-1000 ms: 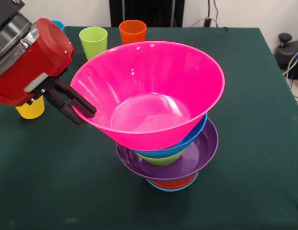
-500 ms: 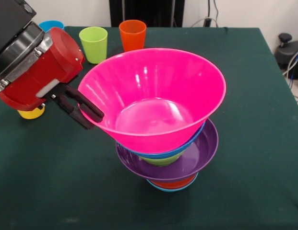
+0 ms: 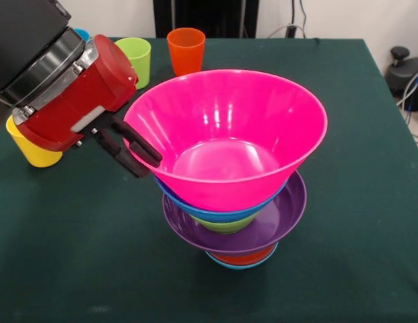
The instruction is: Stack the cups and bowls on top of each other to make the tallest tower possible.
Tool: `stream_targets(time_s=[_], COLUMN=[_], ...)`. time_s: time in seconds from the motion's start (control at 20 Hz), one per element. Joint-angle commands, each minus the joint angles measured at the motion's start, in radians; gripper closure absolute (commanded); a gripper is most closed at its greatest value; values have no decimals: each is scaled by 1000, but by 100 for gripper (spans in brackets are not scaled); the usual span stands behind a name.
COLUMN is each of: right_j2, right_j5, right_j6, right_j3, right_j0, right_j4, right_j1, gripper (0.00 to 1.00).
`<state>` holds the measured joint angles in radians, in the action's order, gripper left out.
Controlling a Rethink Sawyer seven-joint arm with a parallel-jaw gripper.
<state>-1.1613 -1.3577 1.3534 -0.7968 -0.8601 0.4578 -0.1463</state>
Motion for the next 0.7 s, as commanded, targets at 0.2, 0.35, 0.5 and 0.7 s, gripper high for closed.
stream_targets(time_s=[0.2, 0.35, 0.5, 0.7], right_j2=[75, 78, 80, 81], right_j5=[56, 63, 64, 73], right_j6=[-148, -145, -142, -144], right_j3=[-107, -115, -118, -121], right_j0=[10, 9, 10, 10], right_j4=[-10, -11, -12, -13], right_j1=[-43, -47, -48, -45], gripper=[100, 100, 100, 100])
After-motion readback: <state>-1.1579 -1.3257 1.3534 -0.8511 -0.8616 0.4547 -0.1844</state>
